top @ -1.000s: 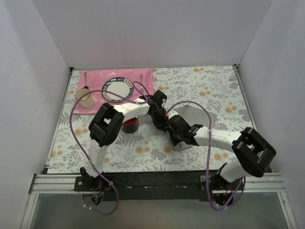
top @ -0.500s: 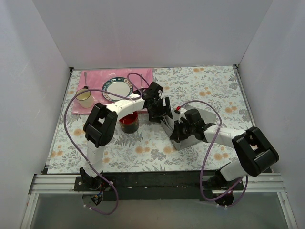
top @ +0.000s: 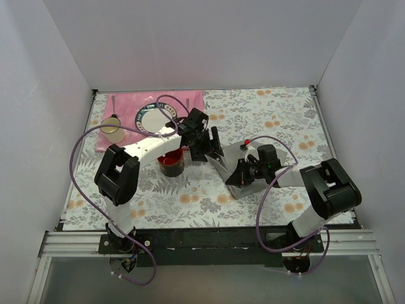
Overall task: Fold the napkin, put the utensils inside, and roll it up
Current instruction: Roll the napkin with the utensil
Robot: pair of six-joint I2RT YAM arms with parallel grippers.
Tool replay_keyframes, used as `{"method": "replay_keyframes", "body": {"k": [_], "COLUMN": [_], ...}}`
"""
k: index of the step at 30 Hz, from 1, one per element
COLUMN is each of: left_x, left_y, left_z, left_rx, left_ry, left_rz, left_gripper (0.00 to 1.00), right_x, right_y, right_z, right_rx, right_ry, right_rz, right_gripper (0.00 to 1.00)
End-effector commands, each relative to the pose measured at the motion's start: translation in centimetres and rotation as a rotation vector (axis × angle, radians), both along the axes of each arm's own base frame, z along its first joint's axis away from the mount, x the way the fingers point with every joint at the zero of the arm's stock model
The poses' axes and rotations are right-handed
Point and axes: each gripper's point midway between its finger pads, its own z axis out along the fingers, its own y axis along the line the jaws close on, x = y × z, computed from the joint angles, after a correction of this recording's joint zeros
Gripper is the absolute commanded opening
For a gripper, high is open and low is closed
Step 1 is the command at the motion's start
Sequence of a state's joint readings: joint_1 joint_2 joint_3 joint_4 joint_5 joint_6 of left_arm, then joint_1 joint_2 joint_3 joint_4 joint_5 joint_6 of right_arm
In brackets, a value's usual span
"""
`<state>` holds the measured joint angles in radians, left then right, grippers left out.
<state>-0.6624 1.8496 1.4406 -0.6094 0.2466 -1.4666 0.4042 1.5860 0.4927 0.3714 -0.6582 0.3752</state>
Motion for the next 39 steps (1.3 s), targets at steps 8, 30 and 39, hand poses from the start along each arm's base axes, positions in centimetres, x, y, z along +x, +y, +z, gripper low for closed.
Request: {"method": "replay_keyframes", "body": {"k": [8, 30, 39], "left_x": [-0.5, 1.4, 2.0], "left_y": [-0.7, 0.2, -0.9], "left_z": [-2.1, -4.2, -4.1], "left_rx": [0.096, 0.225, 0.174], "left_ry": [-0.044, -0.047, -0.068], "left_rz": [0.029, 0.181, 0.170], "left_gripper": [0.53, 0.49, 0.61], "right_x": [-2.5, -2.3, -2.2], "right_y": [-2.5, -2.5, -2.4], "right_z": [-4.6, -4.2, -4.2], "right_rx": [-0.126, -0.132, -0.144], "right_ry": [0.175, 0.137, 0.135], "right_rz": [-0.033, -0.028, -0.022], "right_gripper": [0.01, 0.01, 0.01]}}
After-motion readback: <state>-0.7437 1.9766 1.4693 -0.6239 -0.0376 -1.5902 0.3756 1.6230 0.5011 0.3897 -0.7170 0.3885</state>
